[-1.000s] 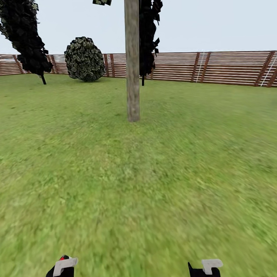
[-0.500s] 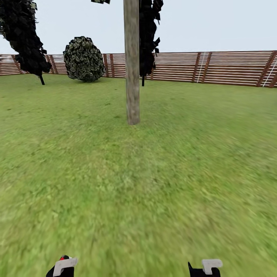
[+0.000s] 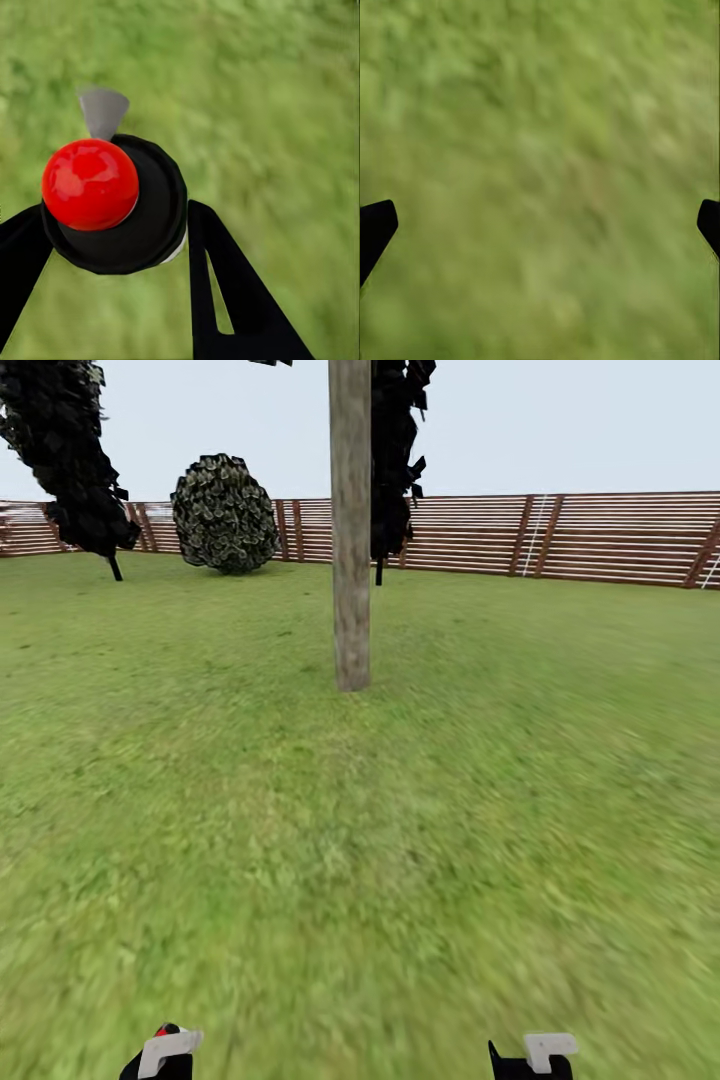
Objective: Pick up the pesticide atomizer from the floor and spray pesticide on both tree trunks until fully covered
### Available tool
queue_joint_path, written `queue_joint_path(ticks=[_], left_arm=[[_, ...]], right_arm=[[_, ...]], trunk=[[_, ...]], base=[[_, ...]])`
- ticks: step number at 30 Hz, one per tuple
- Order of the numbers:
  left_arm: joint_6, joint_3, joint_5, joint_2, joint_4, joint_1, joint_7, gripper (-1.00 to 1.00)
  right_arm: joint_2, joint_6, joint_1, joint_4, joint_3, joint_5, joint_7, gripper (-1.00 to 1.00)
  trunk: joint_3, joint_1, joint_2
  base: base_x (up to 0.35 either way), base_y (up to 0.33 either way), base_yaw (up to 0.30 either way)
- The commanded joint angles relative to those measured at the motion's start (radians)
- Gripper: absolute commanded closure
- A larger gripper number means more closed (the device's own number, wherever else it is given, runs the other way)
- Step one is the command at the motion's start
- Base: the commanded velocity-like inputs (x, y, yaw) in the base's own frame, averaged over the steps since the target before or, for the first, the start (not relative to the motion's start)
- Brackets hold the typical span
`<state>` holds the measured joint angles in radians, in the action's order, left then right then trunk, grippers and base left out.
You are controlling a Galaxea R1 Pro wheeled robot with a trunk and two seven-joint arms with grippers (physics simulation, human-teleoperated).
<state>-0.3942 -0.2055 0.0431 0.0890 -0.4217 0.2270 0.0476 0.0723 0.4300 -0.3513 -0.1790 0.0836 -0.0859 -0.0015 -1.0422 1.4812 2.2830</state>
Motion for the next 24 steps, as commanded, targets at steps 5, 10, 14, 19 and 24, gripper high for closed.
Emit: queue_joint_path(ticks=[5,10,14,19,24], left_arm=[[0.000,0.000,0.000,0.000,0.000,0.000,0.000,1.00],[0.000,0.001,0.000,0.000,0.000,0.000,0.000,1.00],[0.000,0.001,0.000,0.000,0.000,0.000,0.000,1.00],[0.000,0.001,0.000,0.000,0.000,0.000,0.000,1.00],[0.000,0.001,0.000,0.000,0.000,0.000,0.000,1.00]], right_arm=[[0.000,0.000,0.000,0.000,0.000,0.000,0.000,-1.00],[0.001,0.000,0.000,0.001,0.001,0.000,-0.001,-1.00],[0.002,0.001,0.000,0.001,0.001,-0.001,-0.002,-1.00],[0.002,0.001,0.000,0.001,0.001,-0.001,-0.003,-1.00],[0.002,0.001,0.000,0.001,0.001,-0.002,-0.002,-1.00]], trunk=[[0.000,0.000,0.000],[0.000,0.000,0.000],[0.000,0.000,0.000],[0.000,0.000,0.000],[0.000,0.000,0.000]], base=[[0.337,0.000,0.111],[0.337,0.000,0.010],[0.337,0.000,0.001],[0.337,0.000,0.000],[0.337,0.000,0.000]])
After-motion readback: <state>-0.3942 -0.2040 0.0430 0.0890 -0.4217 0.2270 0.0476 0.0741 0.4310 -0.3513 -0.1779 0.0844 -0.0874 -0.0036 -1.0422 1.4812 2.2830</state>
